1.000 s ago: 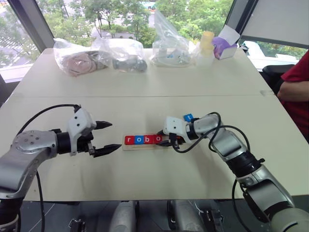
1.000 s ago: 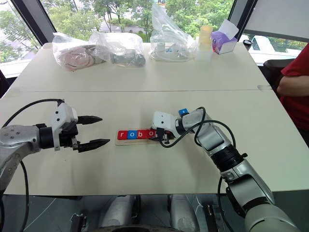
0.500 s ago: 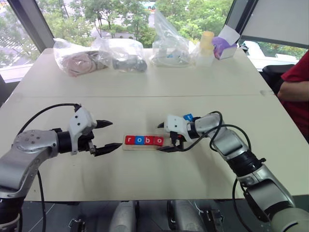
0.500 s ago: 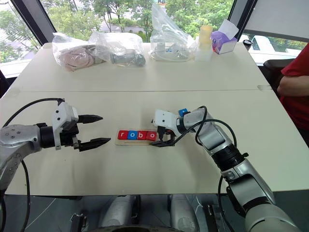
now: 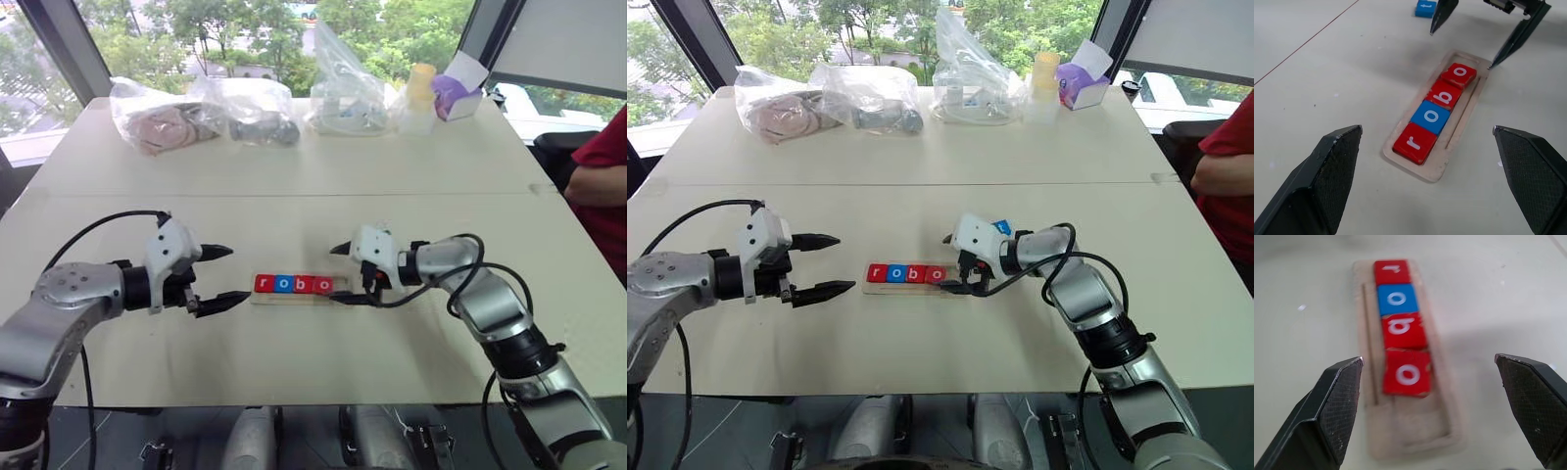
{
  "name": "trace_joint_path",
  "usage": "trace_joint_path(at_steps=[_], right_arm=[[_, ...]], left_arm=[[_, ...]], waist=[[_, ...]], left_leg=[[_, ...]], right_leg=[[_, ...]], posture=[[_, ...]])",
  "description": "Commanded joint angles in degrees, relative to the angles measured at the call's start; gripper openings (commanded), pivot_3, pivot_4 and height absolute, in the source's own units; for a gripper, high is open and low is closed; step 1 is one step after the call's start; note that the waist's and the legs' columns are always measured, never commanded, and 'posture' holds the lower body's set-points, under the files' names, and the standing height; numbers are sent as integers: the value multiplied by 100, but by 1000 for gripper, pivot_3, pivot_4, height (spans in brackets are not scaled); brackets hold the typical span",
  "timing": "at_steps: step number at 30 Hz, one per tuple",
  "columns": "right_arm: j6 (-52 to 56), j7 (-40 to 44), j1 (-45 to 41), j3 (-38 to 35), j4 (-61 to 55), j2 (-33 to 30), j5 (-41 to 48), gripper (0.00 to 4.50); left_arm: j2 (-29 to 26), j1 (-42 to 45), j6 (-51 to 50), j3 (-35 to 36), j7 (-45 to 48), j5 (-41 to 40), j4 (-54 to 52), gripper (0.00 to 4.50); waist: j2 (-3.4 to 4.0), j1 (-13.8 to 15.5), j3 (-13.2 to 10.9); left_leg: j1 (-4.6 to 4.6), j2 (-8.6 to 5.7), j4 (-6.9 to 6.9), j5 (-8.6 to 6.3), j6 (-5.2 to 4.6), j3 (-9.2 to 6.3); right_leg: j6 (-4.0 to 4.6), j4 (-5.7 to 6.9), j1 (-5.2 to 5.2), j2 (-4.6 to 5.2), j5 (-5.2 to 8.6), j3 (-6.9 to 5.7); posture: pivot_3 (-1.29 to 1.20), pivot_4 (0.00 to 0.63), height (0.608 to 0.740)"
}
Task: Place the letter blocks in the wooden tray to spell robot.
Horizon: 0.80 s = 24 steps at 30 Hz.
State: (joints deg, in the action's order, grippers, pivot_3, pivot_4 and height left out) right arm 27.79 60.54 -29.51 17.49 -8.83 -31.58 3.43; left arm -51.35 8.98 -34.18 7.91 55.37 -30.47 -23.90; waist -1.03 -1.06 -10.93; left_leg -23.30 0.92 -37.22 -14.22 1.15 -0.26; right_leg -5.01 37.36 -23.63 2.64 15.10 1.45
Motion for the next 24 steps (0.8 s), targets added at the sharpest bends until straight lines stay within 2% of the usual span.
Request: trace_joint_path(at_steps=[1, 16, 24], right_arm=[[-215, -134, -6, 65, -132, -35, -105, 4453], [-1113, -444, -384, 220, 1030, 59, -574, 4453], [-888, -196, -198, 14, 461, -14, -206, 4453]], left_arm=[[-22, 103, 136, -1, 60, 40, 6, 4500], [-22, 59, 222, -13, 76, 178, 29, 4500], [-16, 82, 200, 12, 73, 161, 11, 4500]], waist=[[0, -3, 0], [0, 4, 0], [0, 13, 0]], left_leg=[[0, 0, 0, 0, 0, 0], [0, -1, 0, 0, 0, 0], [-2, 0, 0, 0, 0, -2]], right_leg=[[0, 0, 0, -2, 0, 0], [0, 0, 0, -3, 0, -1], [0, 0, 0, -2, 0, -1]], posture=[[0, 150, 740], [0, 150, 740], [0, 150, 740]])
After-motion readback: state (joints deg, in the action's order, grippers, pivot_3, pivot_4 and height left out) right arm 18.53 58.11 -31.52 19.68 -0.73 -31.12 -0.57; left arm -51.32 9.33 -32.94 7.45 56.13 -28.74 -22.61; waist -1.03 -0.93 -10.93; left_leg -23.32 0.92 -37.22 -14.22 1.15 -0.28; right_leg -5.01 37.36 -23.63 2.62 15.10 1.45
